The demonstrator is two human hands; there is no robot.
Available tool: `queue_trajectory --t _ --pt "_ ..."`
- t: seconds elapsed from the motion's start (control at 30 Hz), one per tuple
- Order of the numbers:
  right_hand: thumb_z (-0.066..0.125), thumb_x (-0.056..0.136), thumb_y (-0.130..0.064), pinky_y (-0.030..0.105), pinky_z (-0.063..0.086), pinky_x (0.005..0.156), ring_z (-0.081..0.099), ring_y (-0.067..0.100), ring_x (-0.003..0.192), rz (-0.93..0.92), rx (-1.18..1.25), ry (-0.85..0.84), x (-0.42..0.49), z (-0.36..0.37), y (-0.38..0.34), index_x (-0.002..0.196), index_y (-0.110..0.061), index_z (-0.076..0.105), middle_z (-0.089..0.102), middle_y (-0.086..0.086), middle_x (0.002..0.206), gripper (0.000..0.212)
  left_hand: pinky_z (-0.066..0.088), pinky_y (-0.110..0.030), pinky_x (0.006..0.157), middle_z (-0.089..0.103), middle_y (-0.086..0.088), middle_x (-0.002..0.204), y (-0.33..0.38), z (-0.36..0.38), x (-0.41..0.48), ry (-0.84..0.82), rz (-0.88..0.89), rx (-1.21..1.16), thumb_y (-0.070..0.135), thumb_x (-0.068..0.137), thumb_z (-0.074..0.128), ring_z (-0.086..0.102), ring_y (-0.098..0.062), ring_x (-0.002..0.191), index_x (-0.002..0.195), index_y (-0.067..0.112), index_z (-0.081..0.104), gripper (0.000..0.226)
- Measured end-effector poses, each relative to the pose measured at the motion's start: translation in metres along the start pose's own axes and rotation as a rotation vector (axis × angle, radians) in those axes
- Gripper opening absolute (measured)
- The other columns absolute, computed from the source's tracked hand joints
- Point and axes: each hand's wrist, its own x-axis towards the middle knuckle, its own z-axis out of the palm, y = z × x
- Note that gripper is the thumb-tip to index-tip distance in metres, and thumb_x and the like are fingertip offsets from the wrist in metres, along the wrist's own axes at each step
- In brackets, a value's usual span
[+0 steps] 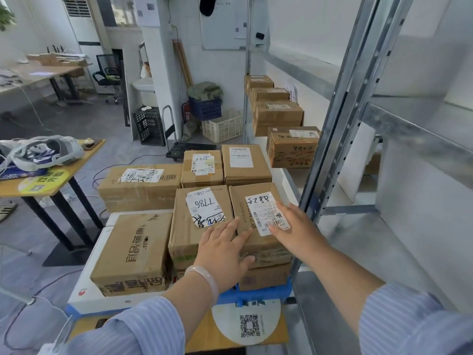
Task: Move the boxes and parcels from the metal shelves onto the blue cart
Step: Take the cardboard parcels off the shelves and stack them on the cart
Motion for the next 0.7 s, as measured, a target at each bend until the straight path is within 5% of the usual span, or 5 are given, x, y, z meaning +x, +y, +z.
queue_trajectory --t 0.33,0.5,0.7 --pt "0.059 0.085 -0.055 0.041 0.021 0.115 0.011 0.014 0.146 0.078 -0.117 0.202 -0.116 -0.003 -0.008 0.150 -0.044 0.018 0.010 -0.009 0.161 0.077 -0.006 -0.047 0.116 0.006 0.004 0.161 0.026 -0.027 -0.021 0.068 0.264 -0.043 0.060 0.091 0.034 0.000 -0.021 0.147 0.149 0.041 0.011 0.065" --pt "0.062 0.085 -0.050 0.037 0.024 0.114 0.020 0.019 0.145 0.222 -0.215 0.317 -0.208 0.025 -0.018 0.150 -0.031 0.030 0.021 0.000 0.159 0.074 -0.002 -0.047 0.117 0.009 0.004 0.161 0.040 -0.019 -0.059 0.053 0.438 -0.071 0.062 0.089 0.038 0.005 -0.020 0.146 0.150 0.043 0.008 0.070" --pt "0.047 0.077 -0.073 0.040 0.002 0.118 -0.001 0.017 0.148 0.511 -0.404 0.288 -0.322 0.045 -0.033 0.152 -0.039 0.006 -0.003 -0.004 0.162 0.092 -0.008 -0.047 0.115 0.004 0.004 0.161 0.084 0.003 -0.126 -0.057 0.638 -0.122 0.064 0.087 0.039 -0.001 -0.020 0.146 0.149 0.045 0.000 0.075"
